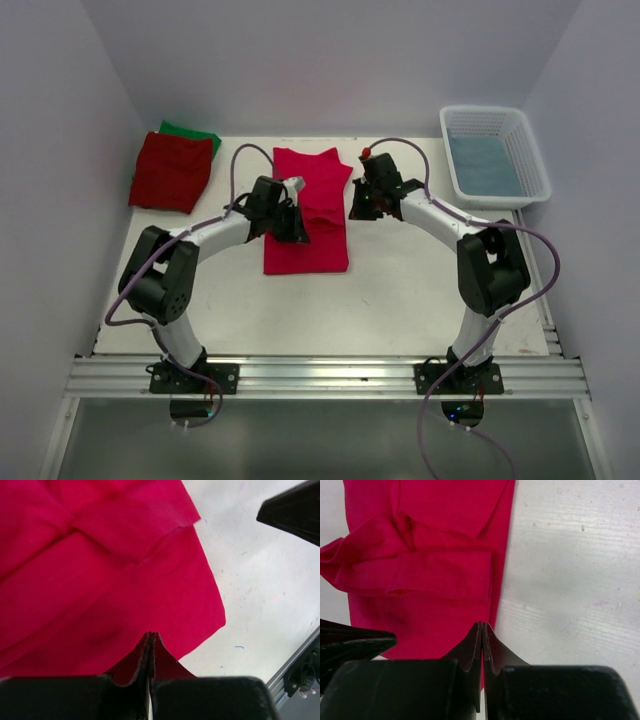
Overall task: Fold and stack the t-shirts
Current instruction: Fold the folded rectangular tshirt in 1/3 of the way, then grab one side of the 2/3 rectangular tshirt with both arms, then fold the long partially folded tshirt into a neat square
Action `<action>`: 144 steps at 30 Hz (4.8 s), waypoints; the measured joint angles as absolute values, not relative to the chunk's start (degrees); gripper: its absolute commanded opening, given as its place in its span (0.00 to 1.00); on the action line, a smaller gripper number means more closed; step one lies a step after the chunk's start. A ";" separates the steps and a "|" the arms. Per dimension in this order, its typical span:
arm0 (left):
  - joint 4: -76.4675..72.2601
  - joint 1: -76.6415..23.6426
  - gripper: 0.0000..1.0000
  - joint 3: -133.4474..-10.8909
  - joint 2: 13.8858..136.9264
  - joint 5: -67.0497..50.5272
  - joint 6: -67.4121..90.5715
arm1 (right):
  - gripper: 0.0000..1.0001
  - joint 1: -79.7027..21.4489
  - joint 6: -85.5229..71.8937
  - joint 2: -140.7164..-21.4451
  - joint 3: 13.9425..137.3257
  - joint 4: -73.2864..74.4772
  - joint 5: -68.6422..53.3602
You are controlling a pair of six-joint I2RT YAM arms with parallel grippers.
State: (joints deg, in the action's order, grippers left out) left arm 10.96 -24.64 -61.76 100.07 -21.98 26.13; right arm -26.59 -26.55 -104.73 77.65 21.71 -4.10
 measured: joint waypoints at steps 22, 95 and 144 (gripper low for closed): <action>15.64 -22.37 0.00 -84.73 119.63 -12.29 24.62 | 0.00 -26.59 -27.05 -104.73 71.07 20.01 -5.72; -23.05 -16.88 0.15 -27.38 90.56 -26.59 36.53 | 0.00 -28.49 -39.11 -103.79 52.31 1.08 -23.46; 16.99 -10.39 0.00 -40.25 68.01 -11.29 34.85 | 0.00 -36.77 -22.83 -100.12 78.41 25.58 -8.21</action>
